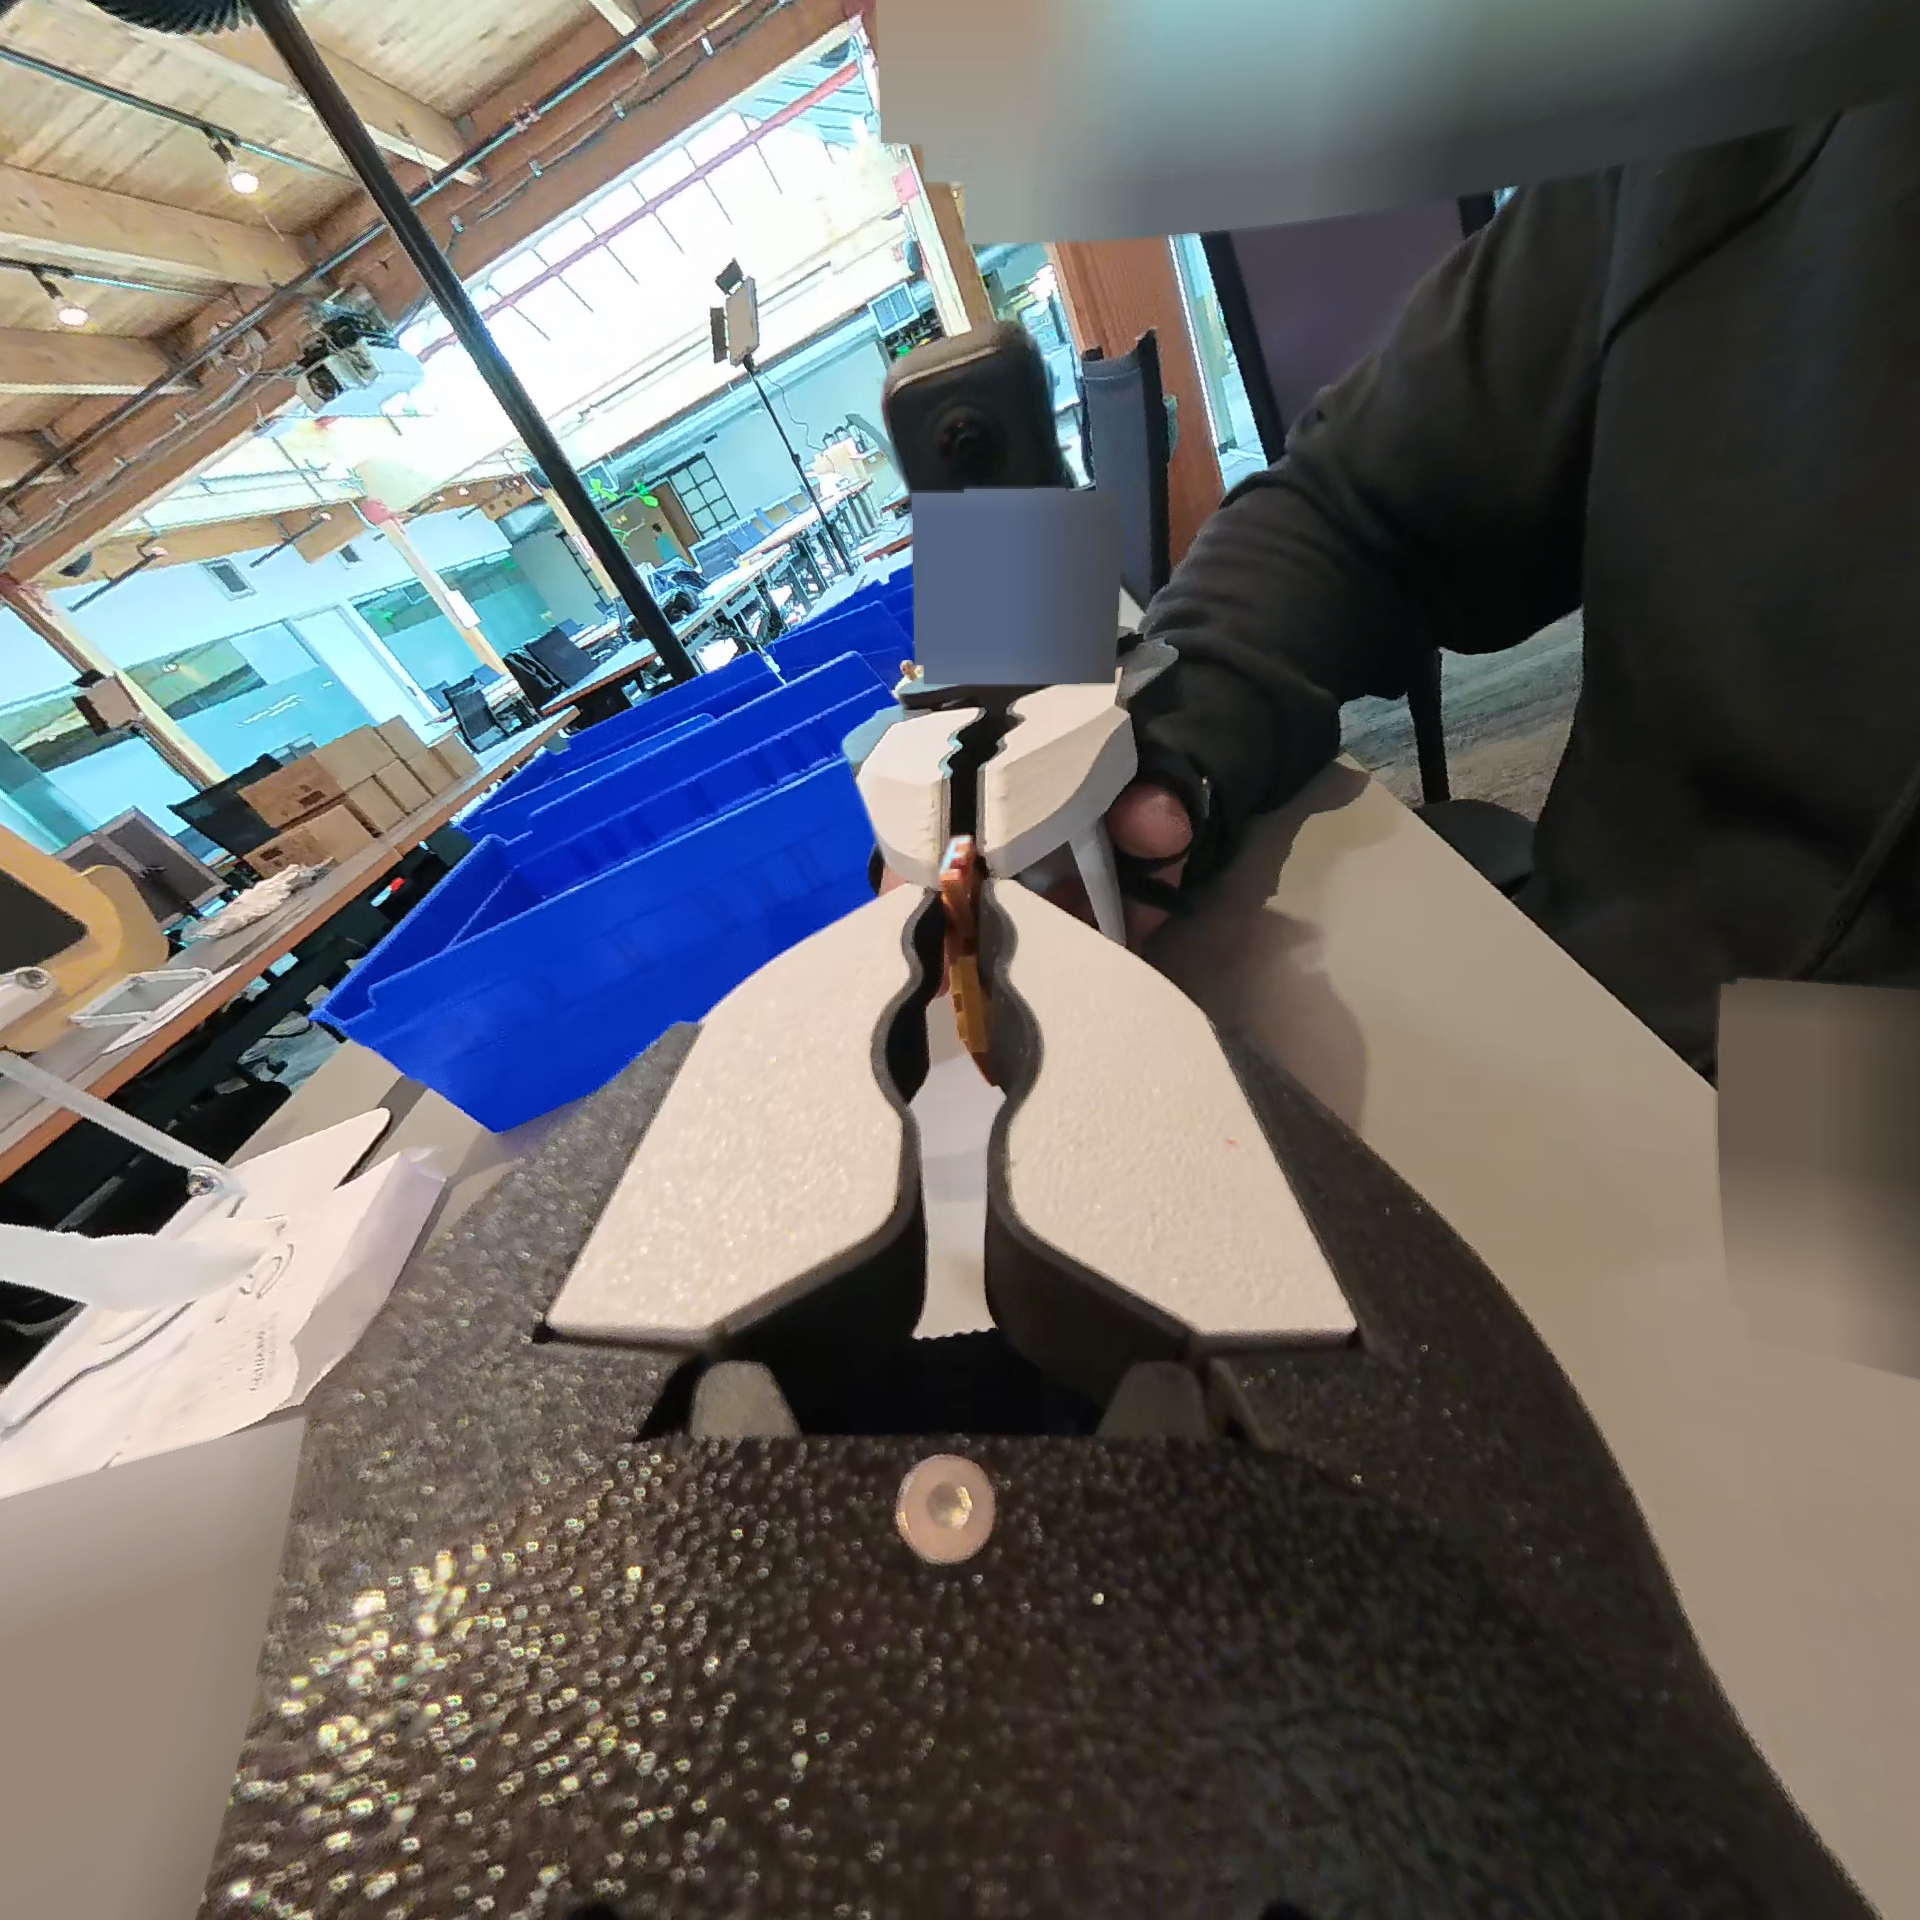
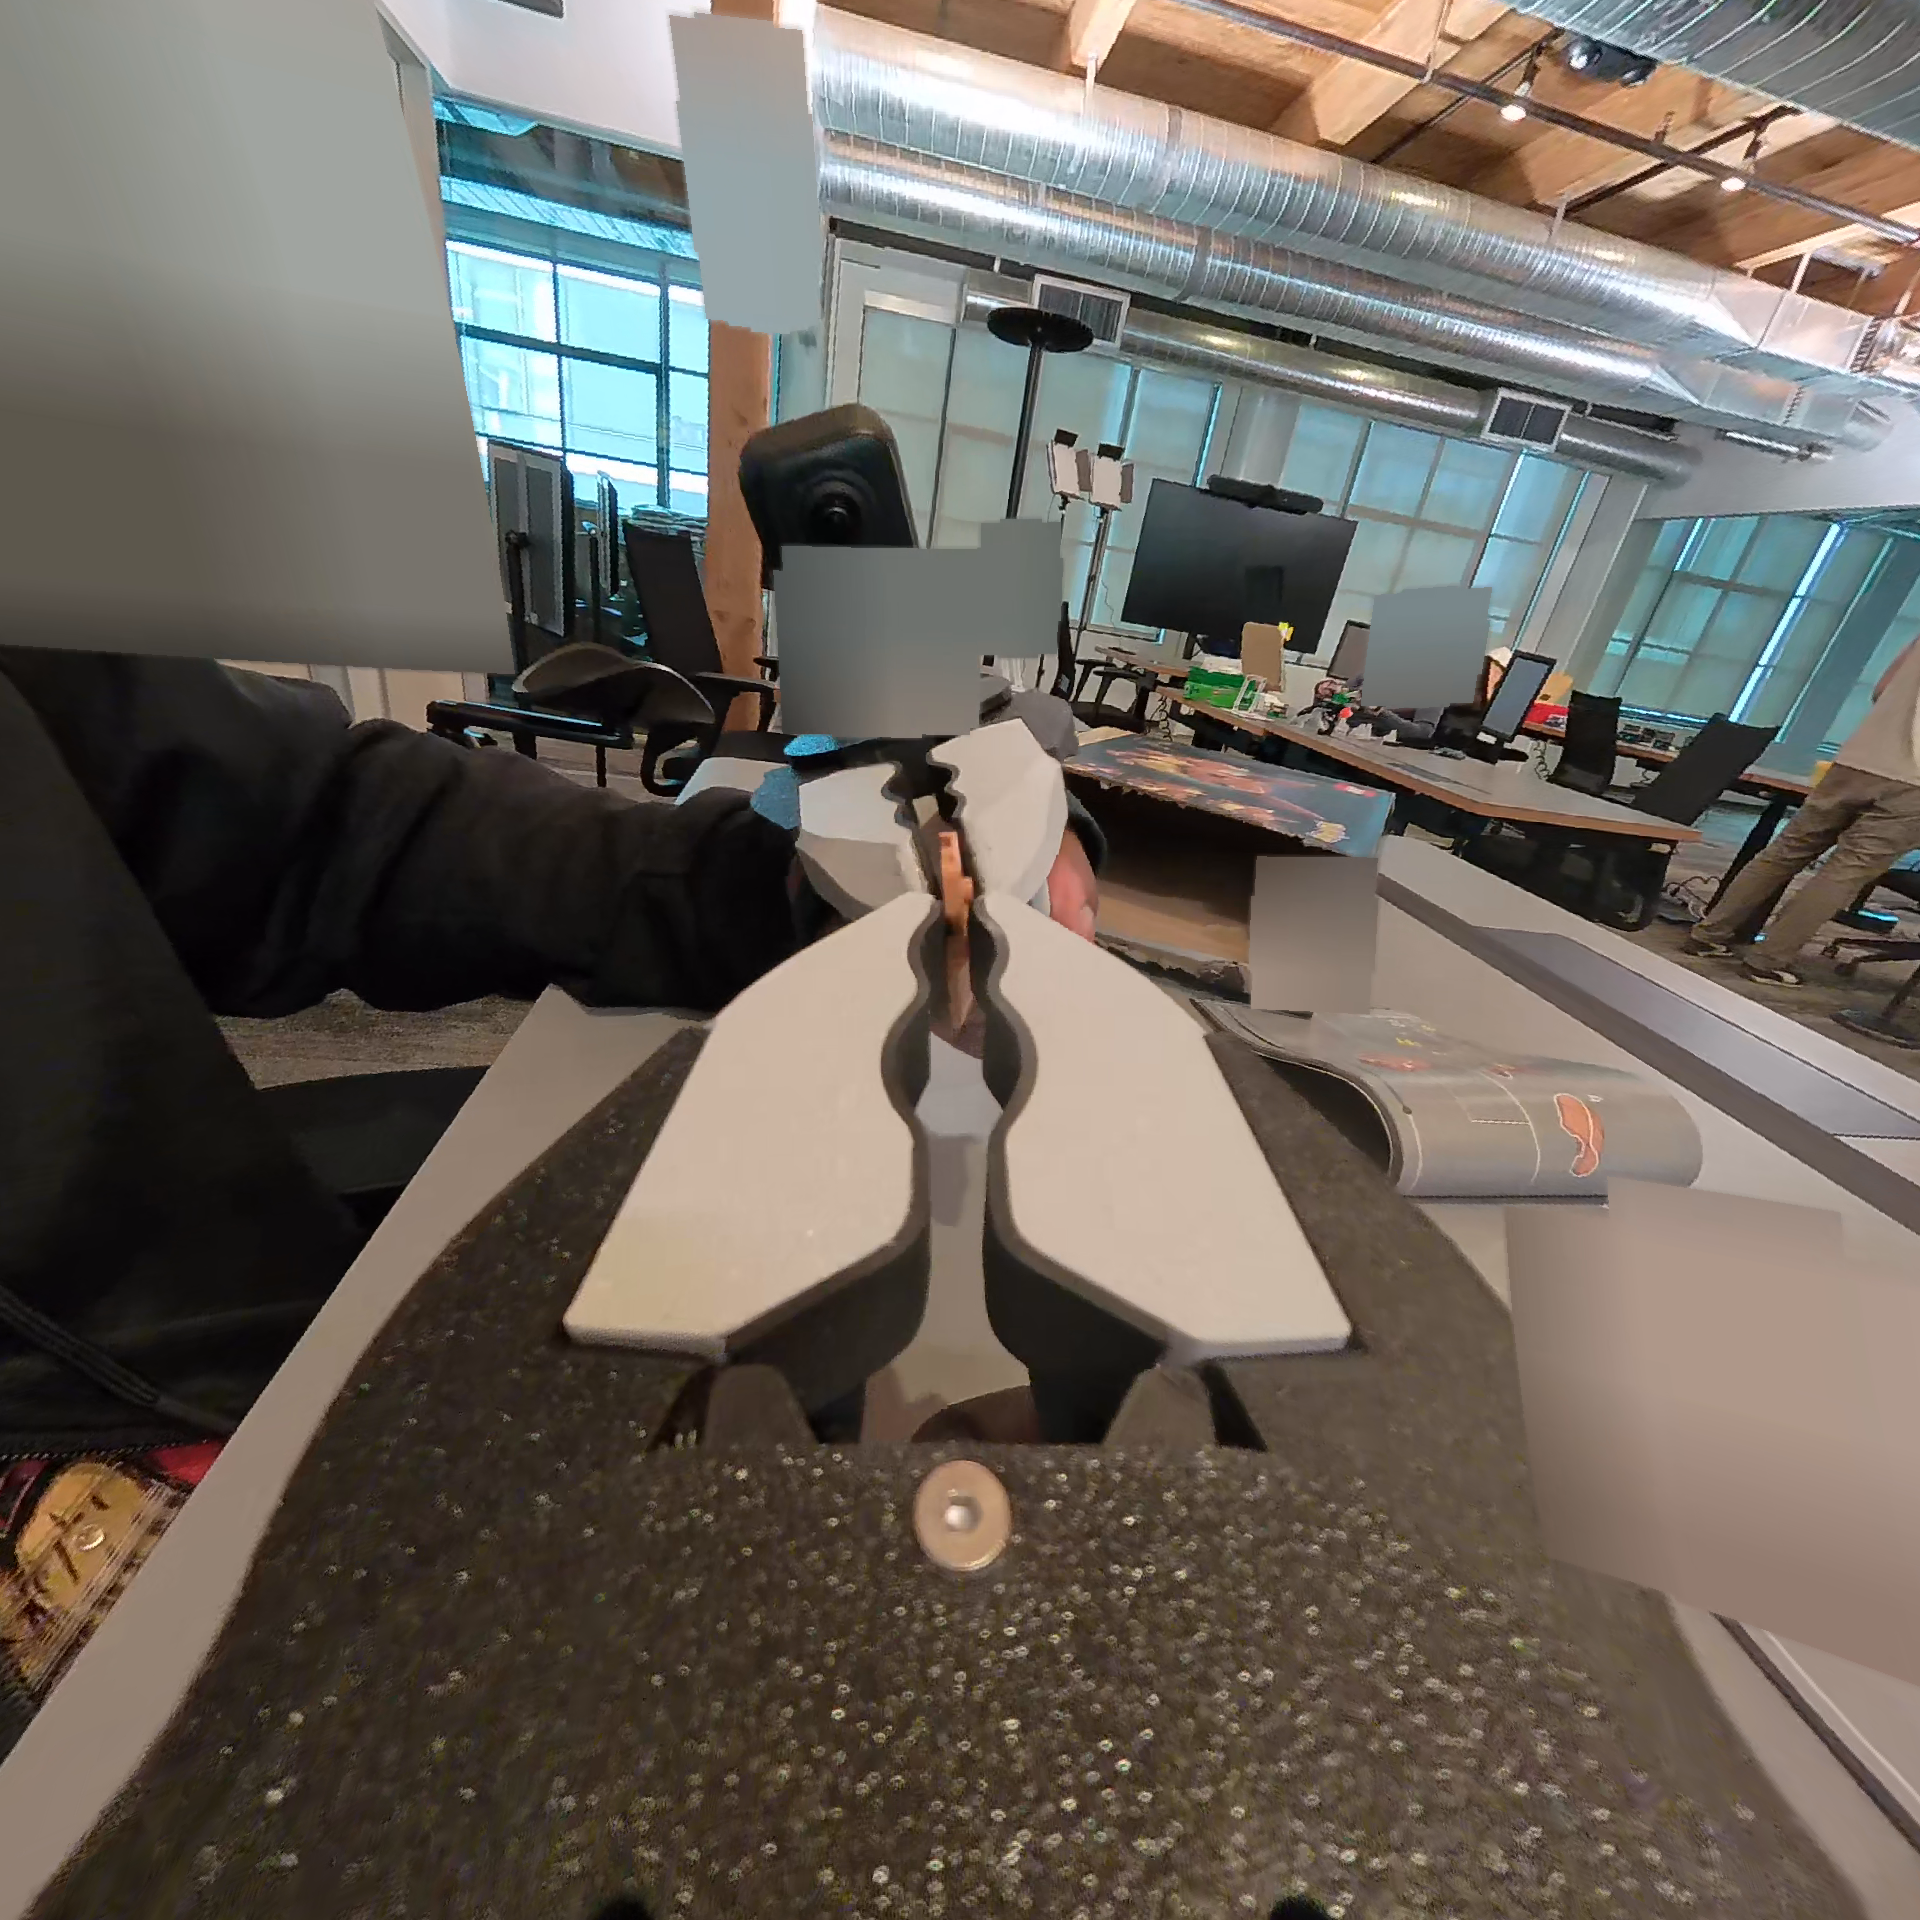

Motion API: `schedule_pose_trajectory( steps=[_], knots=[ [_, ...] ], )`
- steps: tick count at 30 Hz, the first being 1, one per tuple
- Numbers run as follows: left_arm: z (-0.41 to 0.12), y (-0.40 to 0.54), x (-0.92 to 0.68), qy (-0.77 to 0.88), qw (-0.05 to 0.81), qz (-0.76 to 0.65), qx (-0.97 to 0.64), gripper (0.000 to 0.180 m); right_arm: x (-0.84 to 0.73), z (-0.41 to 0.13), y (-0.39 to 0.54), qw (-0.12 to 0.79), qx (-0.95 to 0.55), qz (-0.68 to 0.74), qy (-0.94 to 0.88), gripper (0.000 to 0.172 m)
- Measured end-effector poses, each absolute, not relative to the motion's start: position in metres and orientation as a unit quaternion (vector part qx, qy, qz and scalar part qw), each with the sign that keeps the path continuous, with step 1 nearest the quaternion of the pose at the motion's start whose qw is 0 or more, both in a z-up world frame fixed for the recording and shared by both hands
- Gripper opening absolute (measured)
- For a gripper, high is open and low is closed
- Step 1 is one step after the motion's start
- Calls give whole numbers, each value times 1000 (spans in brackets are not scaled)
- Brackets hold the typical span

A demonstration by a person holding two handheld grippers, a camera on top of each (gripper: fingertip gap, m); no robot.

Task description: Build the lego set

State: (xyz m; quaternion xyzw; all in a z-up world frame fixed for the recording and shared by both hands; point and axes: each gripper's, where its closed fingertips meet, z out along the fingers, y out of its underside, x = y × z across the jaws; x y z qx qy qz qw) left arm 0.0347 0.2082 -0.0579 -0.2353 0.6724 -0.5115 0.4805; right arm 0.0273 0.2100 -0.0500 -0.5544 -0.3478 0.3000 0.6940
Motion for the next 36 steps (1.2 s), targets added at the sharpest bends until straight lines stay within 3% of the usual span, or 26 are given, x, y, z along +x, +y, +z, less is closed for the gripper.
schedule_pose_trajectory(
  steps=[14,20,36],
  knots=[
    [-28,222,32,570,463,-622,-271,6,20,-52,226,662,-605,330,-295,18],
    [-18,225,32,528,444,-667,-281,7,18,-45,230,675,-602,332,-268,3],
    [-18,223,36,518,426,-682,-292,6,15,-44,234,682,-602,326,-257,3]
  ],
)
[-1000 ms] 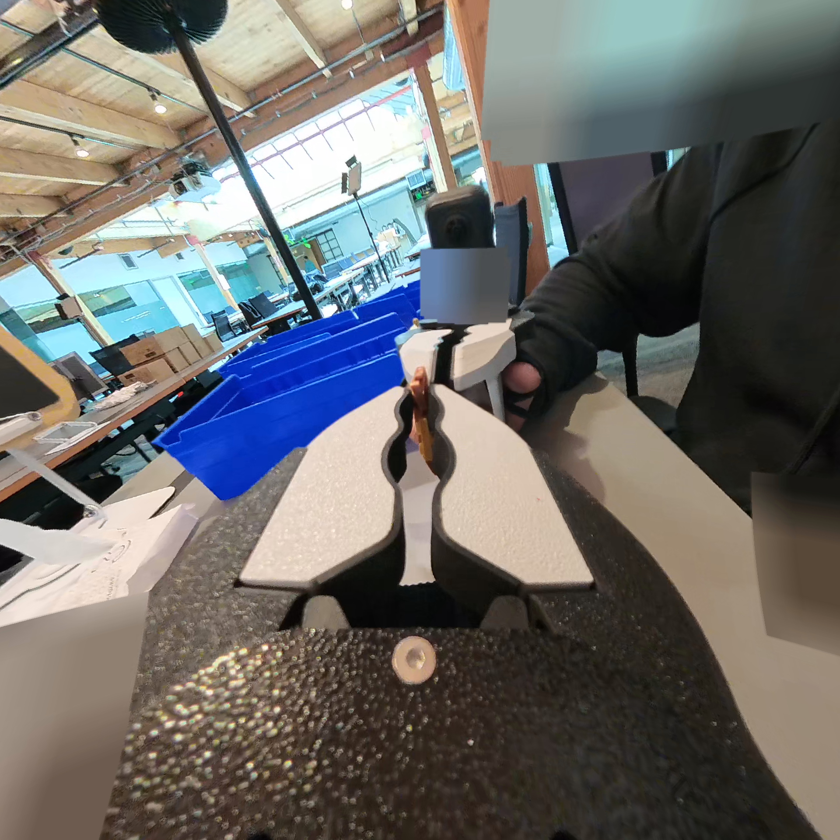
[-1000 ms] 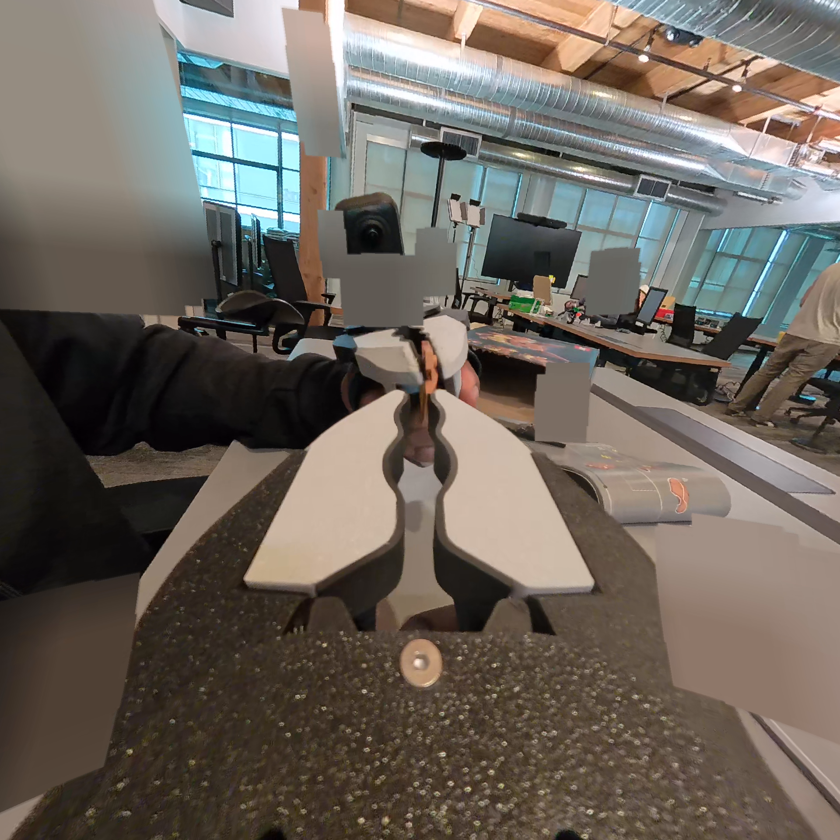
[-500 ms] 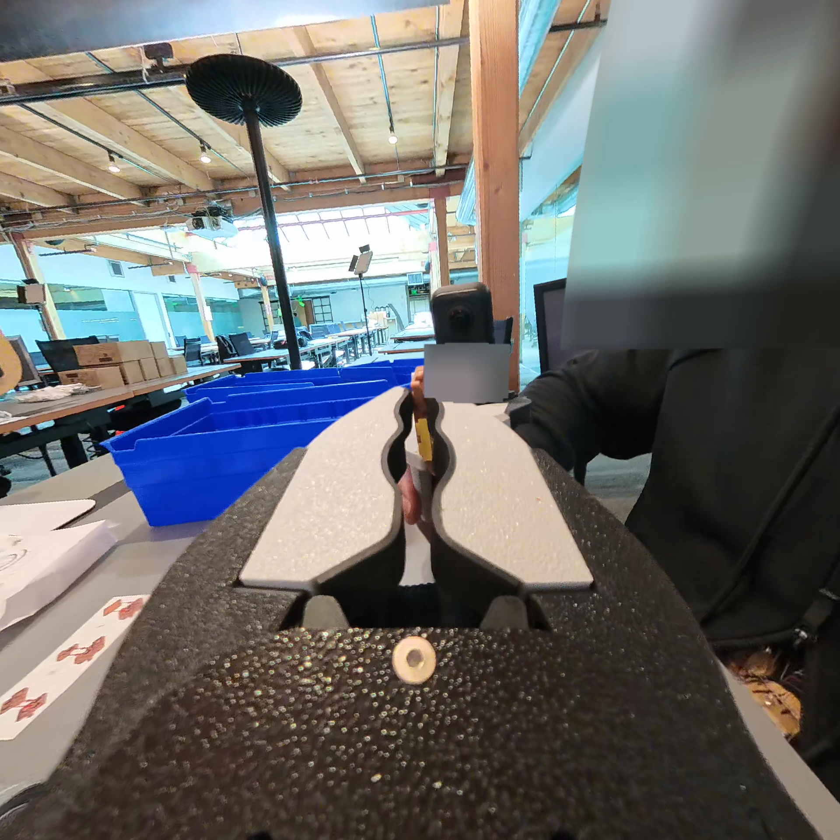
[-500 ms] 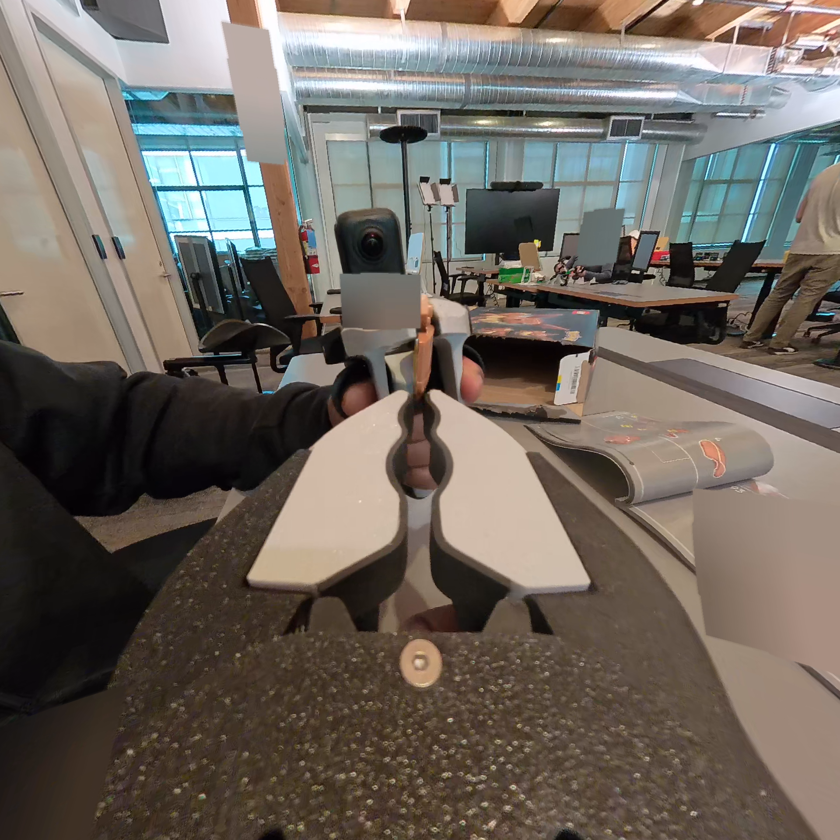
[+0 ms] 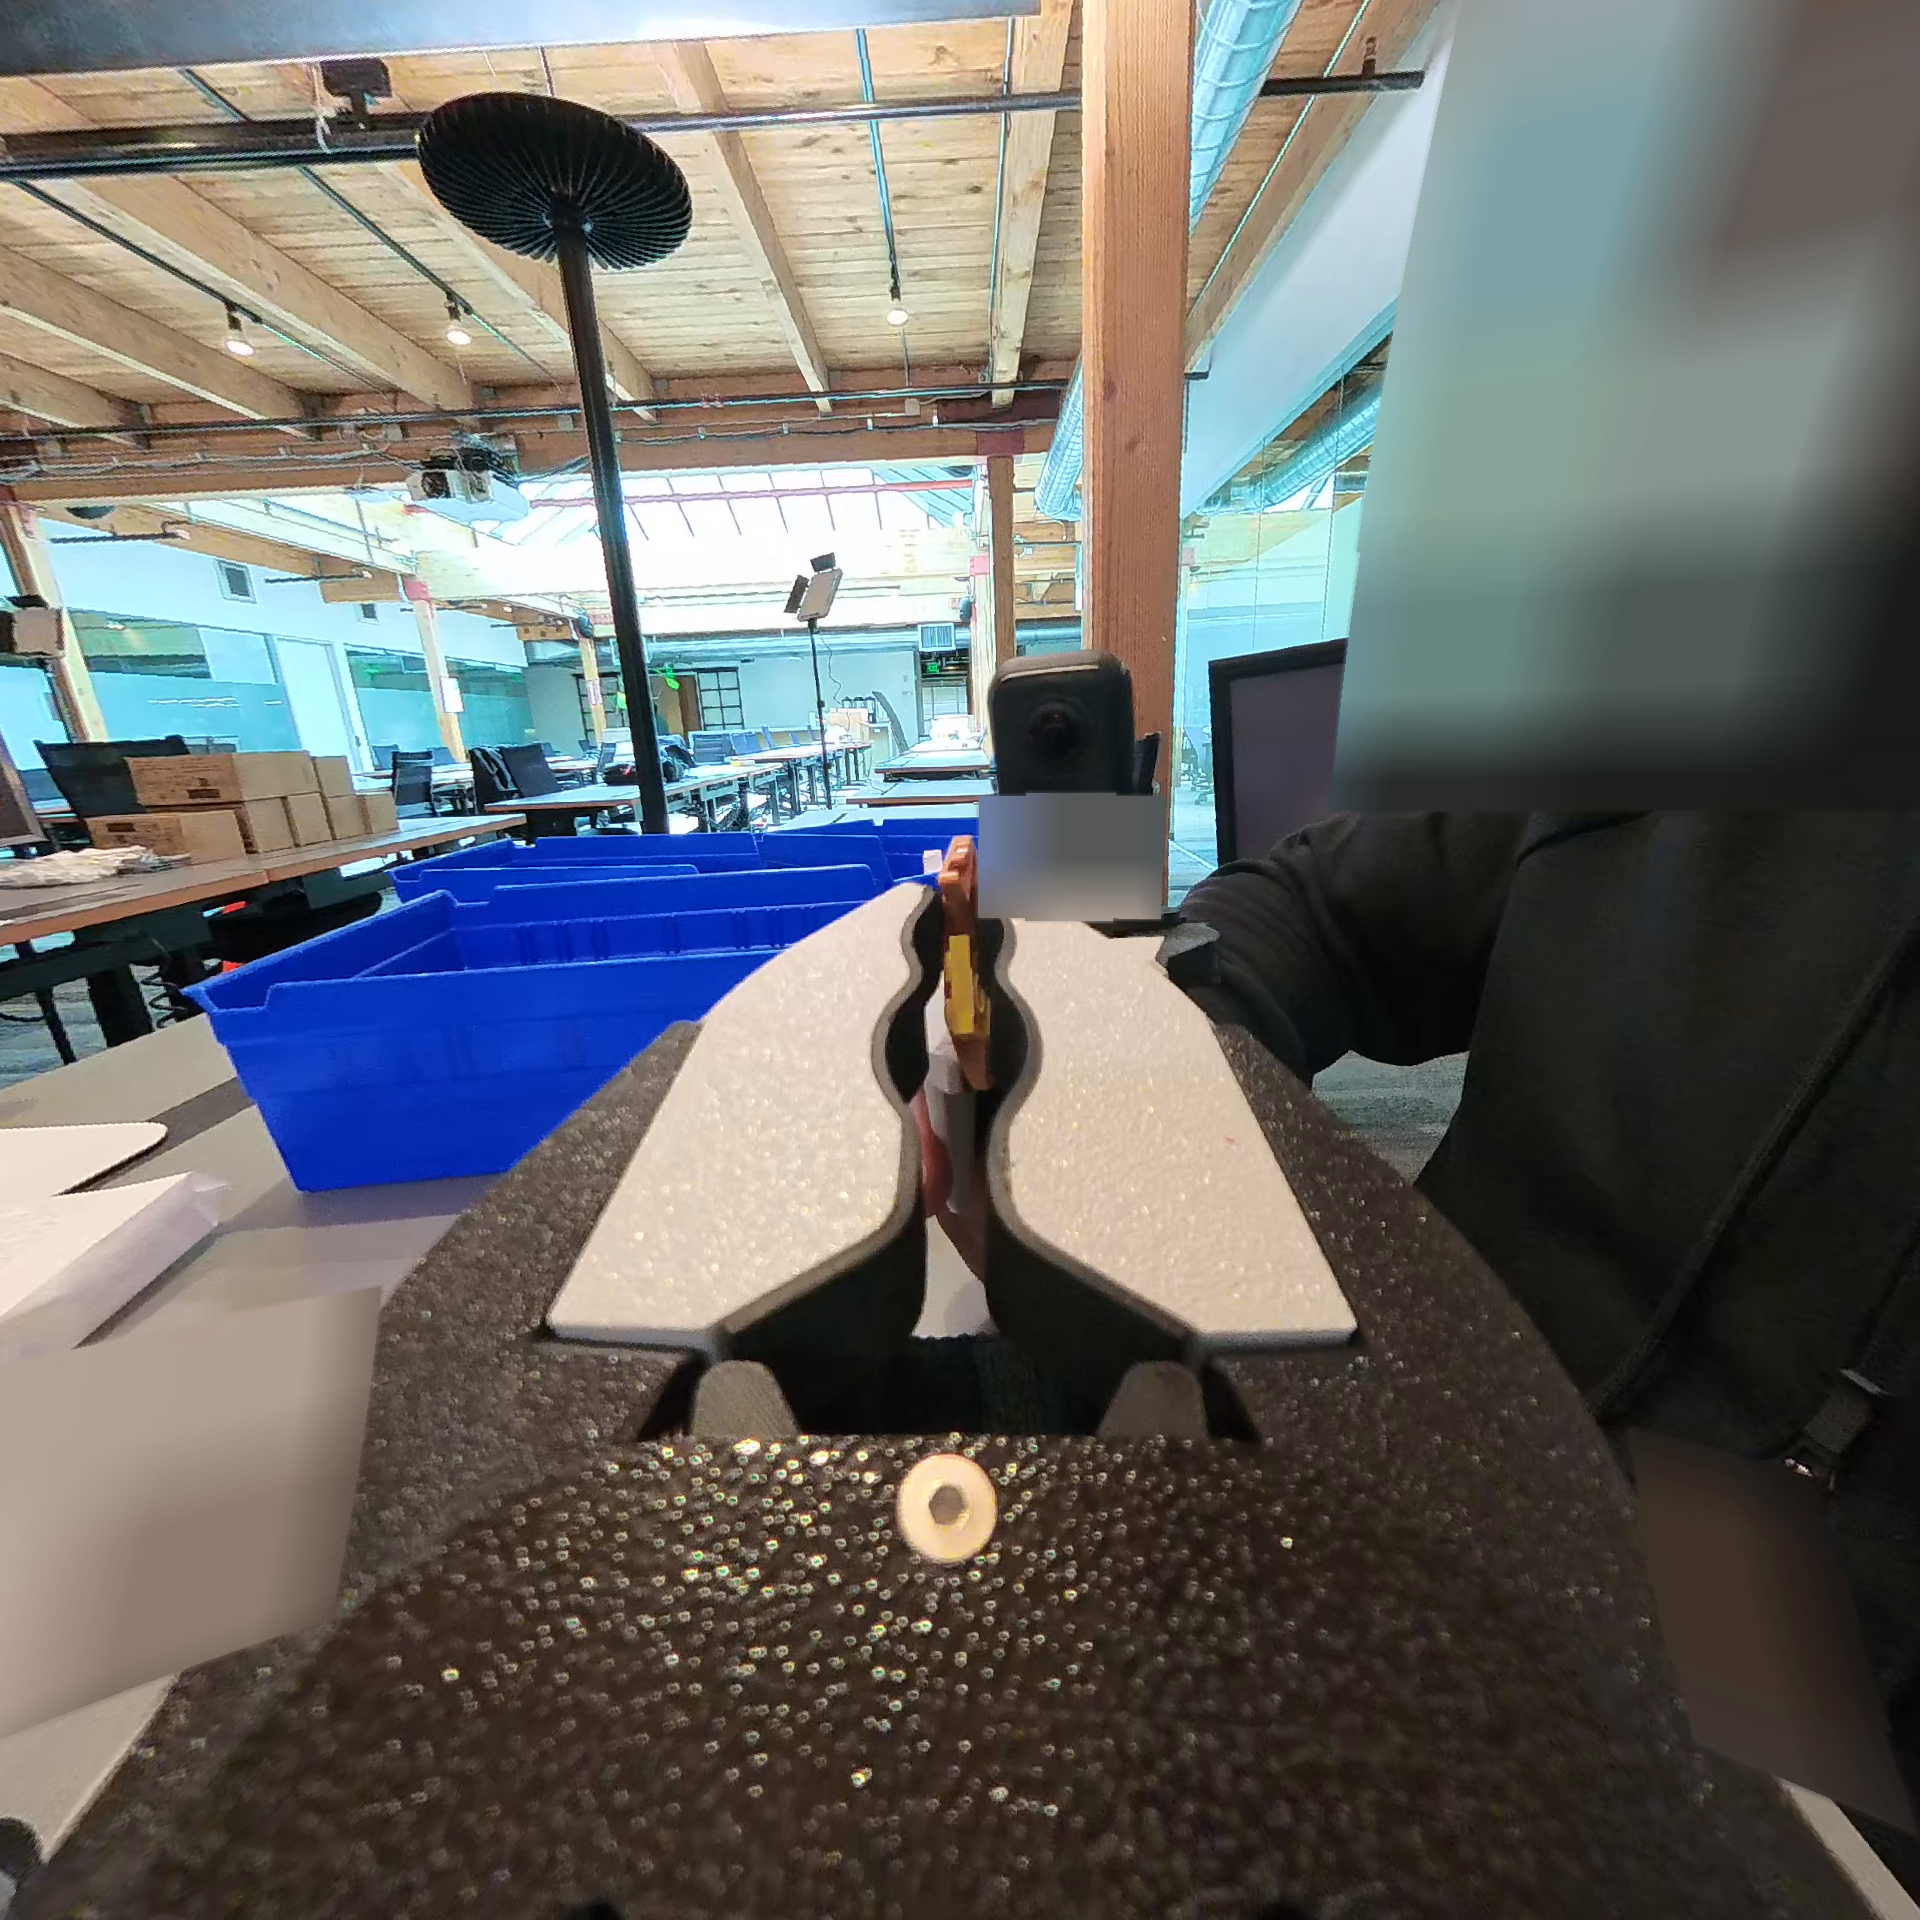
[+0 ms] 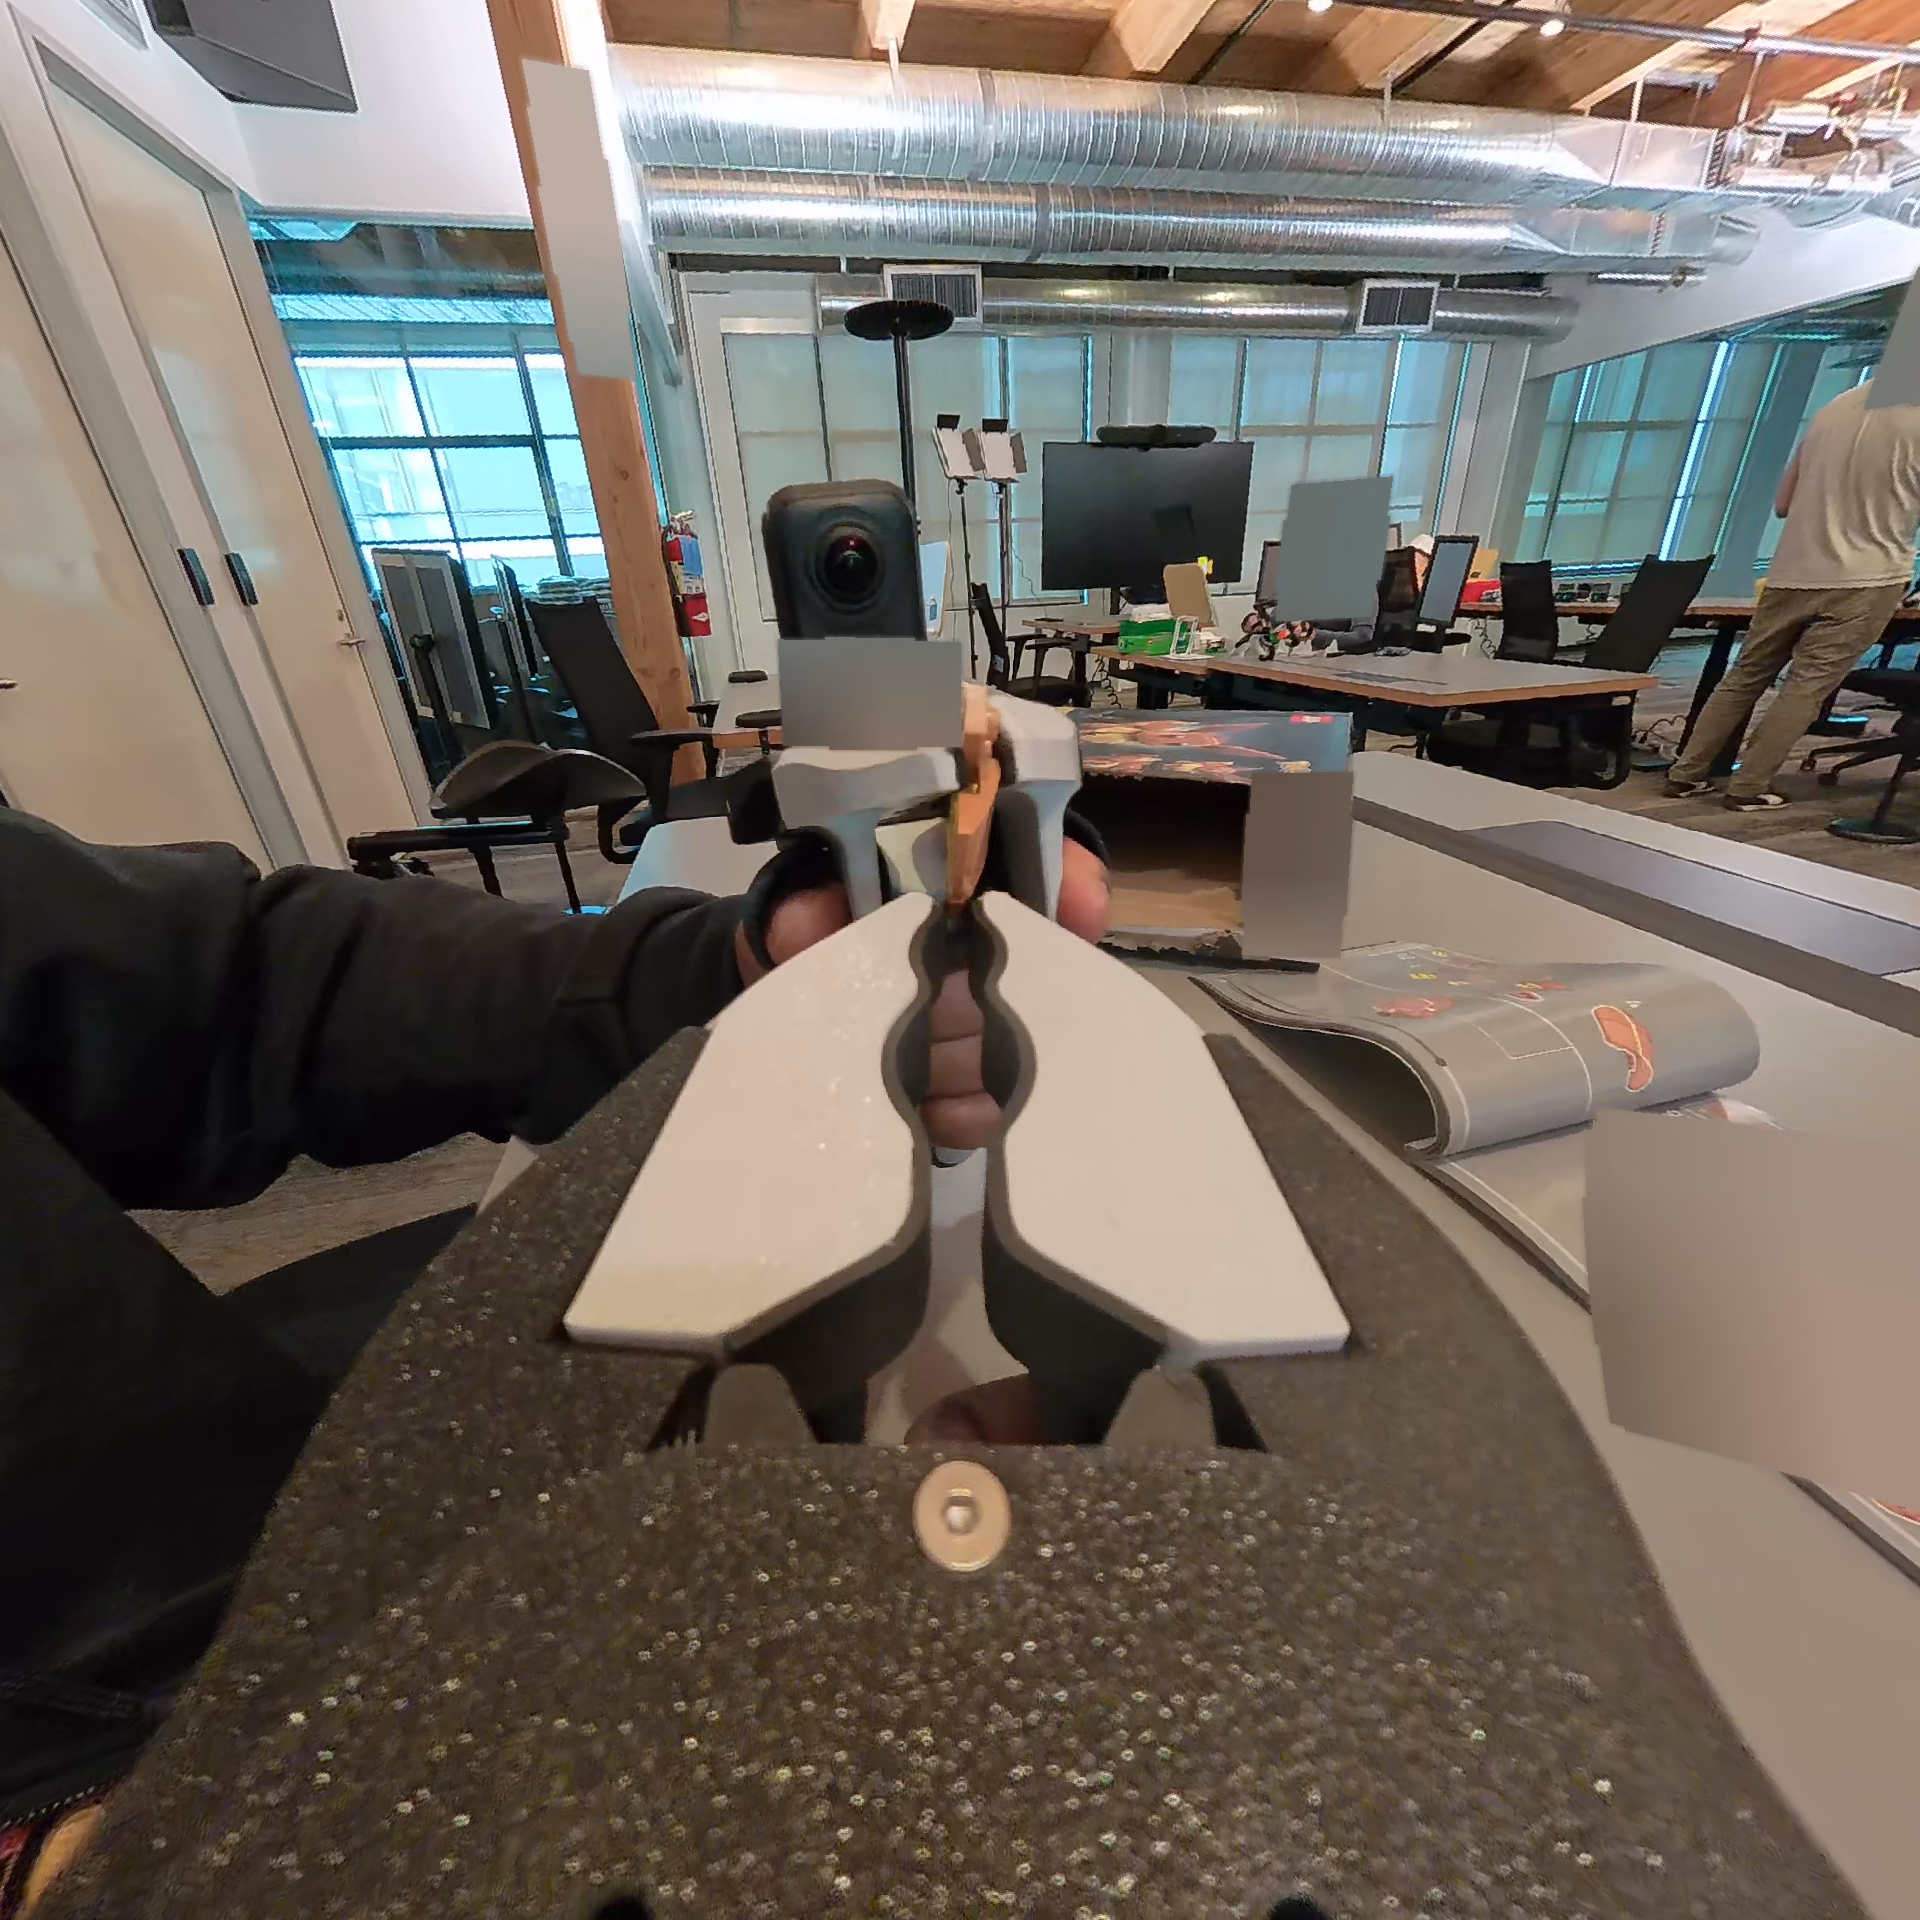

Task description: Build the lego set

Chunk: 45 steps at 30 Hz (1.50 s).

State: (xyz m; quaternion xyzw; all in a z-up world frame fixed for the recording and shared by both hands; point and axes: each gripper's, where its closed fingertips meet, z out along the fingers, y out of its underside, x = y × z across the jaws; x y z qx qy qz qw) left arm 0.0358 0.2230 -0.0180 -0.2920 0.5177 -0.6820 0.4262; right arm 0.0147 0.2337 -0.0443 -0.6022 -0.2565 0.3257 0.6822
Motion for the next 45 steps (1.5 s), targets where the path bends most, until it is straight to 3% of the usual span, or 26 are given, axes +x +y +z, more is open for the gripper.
schedule_pose_trajectory(
  steps=[24,36,45],
  knots=[
    [-20,212,34,553,447,-650,-268,7,8,-41,232,697,-585,291,-296,4],
    [-25,200,31,623,538,-527,-213,5,4,-43,223,706,-558,278,-336,5],
    [-30,200,26,663,584,-432,-180,5,14,-58,220,712,-550,168,-404,13]
  ],
)
